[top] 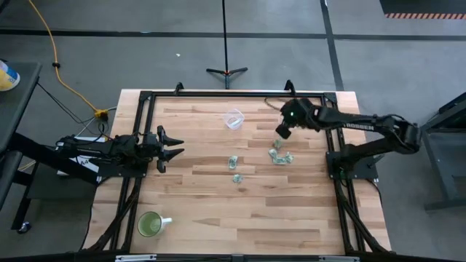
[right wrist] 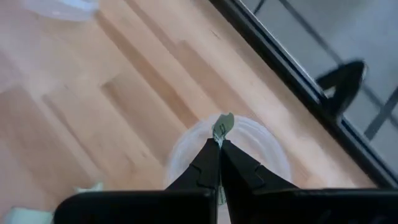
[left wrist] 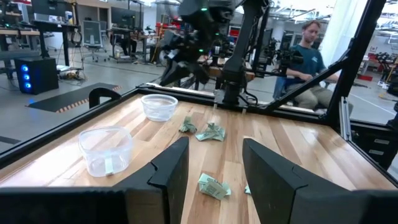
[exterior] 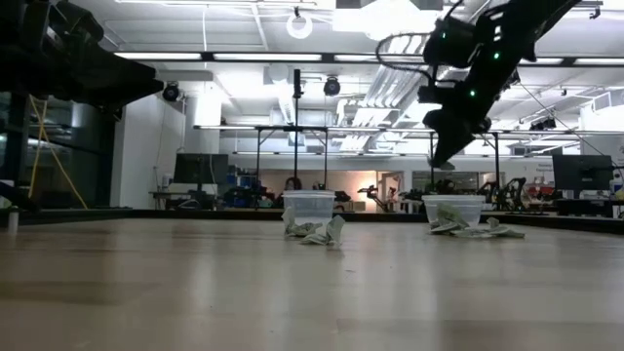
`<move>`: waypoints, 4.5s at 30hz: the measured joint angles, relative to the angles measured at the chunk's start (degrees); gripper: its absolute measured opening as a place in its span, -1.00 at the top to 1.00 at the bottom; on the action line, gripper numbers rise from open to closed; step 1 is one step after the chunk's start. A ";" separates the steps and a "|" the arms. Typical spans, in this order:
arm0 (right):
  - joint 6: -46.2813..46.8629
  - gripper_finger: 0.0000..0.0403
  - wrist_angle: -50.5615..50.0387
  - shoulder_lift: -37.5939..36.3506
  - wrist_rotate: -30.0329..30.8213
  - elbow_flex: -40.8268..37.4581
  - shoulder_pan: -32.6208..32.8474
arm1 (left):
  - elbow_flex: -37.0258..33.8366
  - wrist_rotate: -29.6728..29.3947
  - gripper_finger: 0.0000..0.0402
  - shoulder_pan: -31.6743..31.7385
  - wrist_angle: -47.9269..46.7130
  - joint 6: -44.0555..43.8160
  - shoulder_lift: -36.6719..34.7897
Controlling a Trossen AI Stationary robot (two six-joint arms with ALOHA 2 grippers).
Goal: Pick and place Stevia / Truvia into bins
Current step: Put the stevia packet into the right transparent container
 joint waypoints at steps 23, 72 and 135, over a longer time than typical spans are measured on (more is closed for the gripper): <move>0.75 0.28 1.75 0.81 -24.74 0.15 -8.85 | 0.00 -0.02 0.07 -0.02 0.00 0.00 0.01; -4.58 0.38 11.70 0.81 -12.59 -13.22 9.07 | -0.01 -0.02 0.07 0.00 0.00 0.00 0.01; -4.47 -0.11 17.93 16.99 -8.68 -8.00 8.59 | 0.00 -0.02 0.07 0.00 0.00 0.02 0.60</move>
